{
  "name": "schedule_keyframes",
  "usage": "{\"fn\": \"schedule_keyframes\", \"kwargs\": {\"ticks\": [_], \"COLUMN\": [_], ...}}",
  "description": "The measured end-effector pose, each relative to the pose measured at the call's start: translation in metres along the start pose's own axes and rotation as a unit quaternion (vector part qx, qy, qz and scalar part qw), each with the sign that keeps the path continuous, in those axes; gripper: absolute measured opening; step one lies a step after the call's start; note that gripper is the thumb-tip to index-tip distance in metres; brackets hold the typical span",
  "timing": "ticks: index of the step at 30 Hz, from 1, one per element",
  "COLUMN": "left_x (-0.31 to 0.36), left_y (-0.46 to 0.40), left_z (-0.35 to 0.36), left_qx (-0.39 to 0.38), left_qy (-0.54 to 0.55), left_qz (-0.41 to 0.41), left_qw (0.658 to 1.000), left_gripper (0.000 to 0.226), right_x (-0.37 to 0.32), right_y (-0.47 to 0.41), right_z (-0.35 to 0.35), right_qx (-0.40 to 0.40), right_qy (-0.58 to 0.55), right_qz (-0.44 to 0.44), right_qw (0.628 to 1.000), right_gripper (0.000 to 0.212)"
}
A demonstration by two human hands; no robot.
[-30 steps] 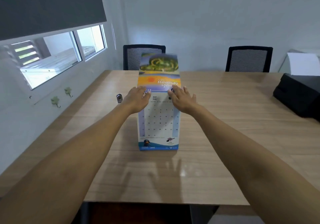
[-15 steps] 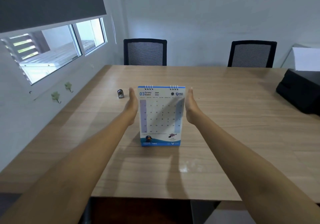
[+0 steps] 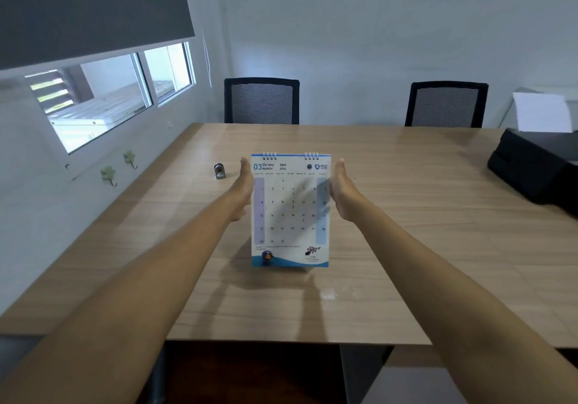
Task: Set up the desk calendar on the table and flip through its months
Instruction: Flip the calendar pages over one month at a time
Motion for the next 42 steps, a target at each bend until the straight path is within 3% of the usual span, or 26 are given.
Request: {"fn": "schedule_keyframes", "kwargs": {"ticks": [3, 6, 11, 13, 17, 19, 21, 24, 28, 32, 35, 38, 40, 42], "left_x": [0.006, 0.013, 0.037, 0.047, 0.069, 0.074, 0.073, 0.066, 0.055, 0.057, 0.054, 0.042, 0.022, -0.003], "left_y": [-0.01, -0.016, -0.02, -0.022, -0.026, -0.033, -0.042, -0.051, -0.061, -0.064, -0.071, -0.075, -0.075, -0.073], "left_z": [-0.019, -0.041, -0.042, -0.036, -0.019, -0.012, -0.005, 0.01, 0.012, 0.008, 0.009, -0.006, -0.017, -0.013], "left_qx": [0.037, 0.082, 0.016, -0.003, 0.037, 0.059, 0.053, 0.03, 0.045, 0.075, 0.058, 0.092, 0.112, 0.075], "left_qy": [-0.042, -0.001, 0.204, 0.219, -0.019, -0.159, -0.256, -0.386, -0.478, -0.496, -0.459, -0.306, -0.173, -0.079], "left_qz": [0.014, 0.009, 0.019, 0.05, 0.171, 0.212, 0.25, 0.293, 0.271, 0.278, 0.265, 0.195, 0.108, 0.04], "left_qw": [0.998, 0.997, 0.979, 0.975, 0.984, 0.963, 0.932, 0.874, 0.834, 0.819, 0.846, 0.927, 0.973, 0.993], "left_gripper": [0.086, 0.095, 0.086, 0.076, 0.064, 0.06, 0.056, 0.048, 0.061, 0.062, 0.068, 0.076, 0.084, 0.086], "right_x": [-0.014, -0.029, -0.058, -0.066, -0.083, -0.088, -0.087, -0.072, -0.059, -0.058, -0.058, -0.05, -0.031, -0.004], "right_y": [0.008, 0.013, 0.02, 0.022, 0.025, 0.025, 0.018, -0.003, -0.011, -0.018, -0.021, -0.025, -0.034, -0.042], "right_z": [-0.012, -0.033, -0.04, -0.033, -0.01, 0.005, 0.021, 0.022, 0.019, 0.016, 0.013, 0.0, -0.004, -0.001], "right_qx": [0.004, 0.021, -0.016, -0.031, -0.027, -0.034, -0.038, 0.007, 0.018, 0.037, 0.049, 0.082, 0.065, 0.025], "right_qy": [0.021, -0.016, -0.173, -0.204, -0.09, 0.032, 0.211, 0.419, 0.501, 0.517, 0.488, 0.345, 0.217, 0.097], "right_qz": [-0.024, -0.044, -0.085, -0.105, -0.188, -0.241, -0.282, -0.241, -0.219, -0.218, -0.223, -0.218, -0.168, -0.064], "right_qw": [0.999, 0.999, 0.981, 0.973, 0.978, 0.969, 0.935, 0.875, 0.837, 0.827, 0.843, 0.909, 0.959, 0.993], "right_gripper": [0.085, 0.08, 0.07, 0.062, 0.04, 0.049, 0.06, 0.06, 0.065, 0.068, 0.07, 0.073, 0.078, 0.083]}}
Point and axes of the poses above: each hand's wrist, its own y-axis away from the middle knuckle, its own z-axis out of the palm, x = y × z, the point moved 9 cm from there along -y, towards the middle knuckle, and after that the axes turned 2 degrees about y, right-handed, at the moved point
